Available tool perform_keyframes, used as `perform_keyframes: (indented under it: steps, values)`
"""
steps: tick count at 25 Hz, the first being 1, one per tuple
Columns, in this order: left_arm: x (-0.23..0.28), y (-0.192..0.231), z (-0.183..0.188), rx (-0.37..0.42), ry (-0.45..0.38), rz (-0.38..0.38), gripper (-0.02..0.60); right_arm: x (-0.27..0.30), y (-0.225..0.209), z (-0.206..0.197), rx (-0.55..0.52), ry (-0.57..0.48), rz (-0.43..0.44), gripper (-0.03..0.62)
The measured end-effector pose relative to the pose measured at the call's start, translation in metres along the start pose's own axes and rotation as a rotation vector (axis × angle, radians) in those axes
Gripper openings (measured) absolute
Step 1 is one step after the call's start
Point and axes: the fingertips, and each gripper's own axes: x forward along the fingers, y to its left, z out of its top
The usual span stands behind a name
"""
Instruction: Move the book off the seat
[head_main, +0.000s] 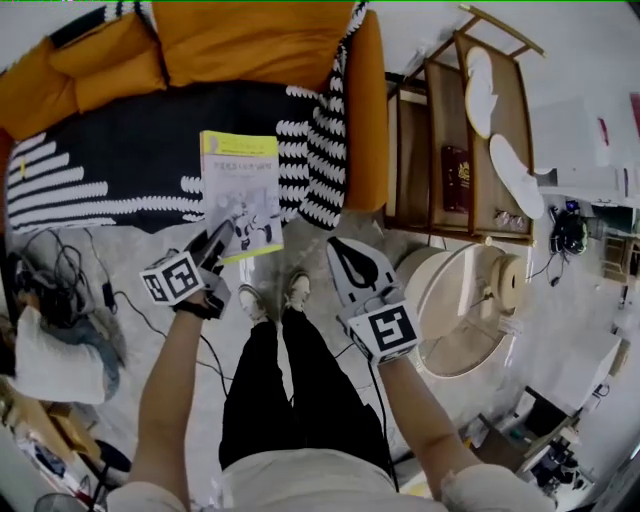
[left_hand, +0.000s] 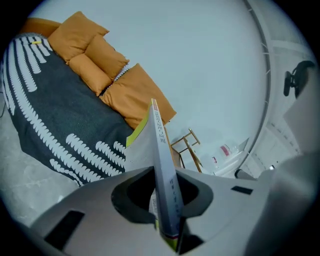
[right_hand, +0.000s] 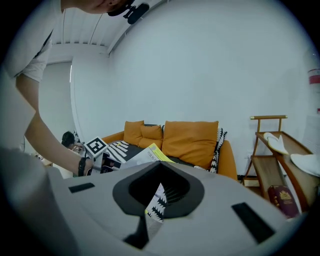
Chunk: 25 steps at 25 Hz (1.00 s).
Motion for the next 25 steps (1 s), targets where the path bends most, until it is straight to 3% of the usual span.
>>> perform_keyframes:
  steps: [10,17,25]
  values:
    - [-0.082,-0.076,0.000,0.050,-0.023,-0.100,0.080,-0.048,0.050,0.057,-0.002,-0.063,-0.023,0.021]
    - [-0.146,-0.115,-0.022,0.073,-0.020,-0.151,0.080,-0.096,0.094,0.070,-0.015,-0.068,-0.044,0.021]
    - [-0.164,-0.135,-0.016,0.115,0.003,-0.159,0.080,-0.118,0.086,0.093,-0.039,-0.089,-0.106,0.021]
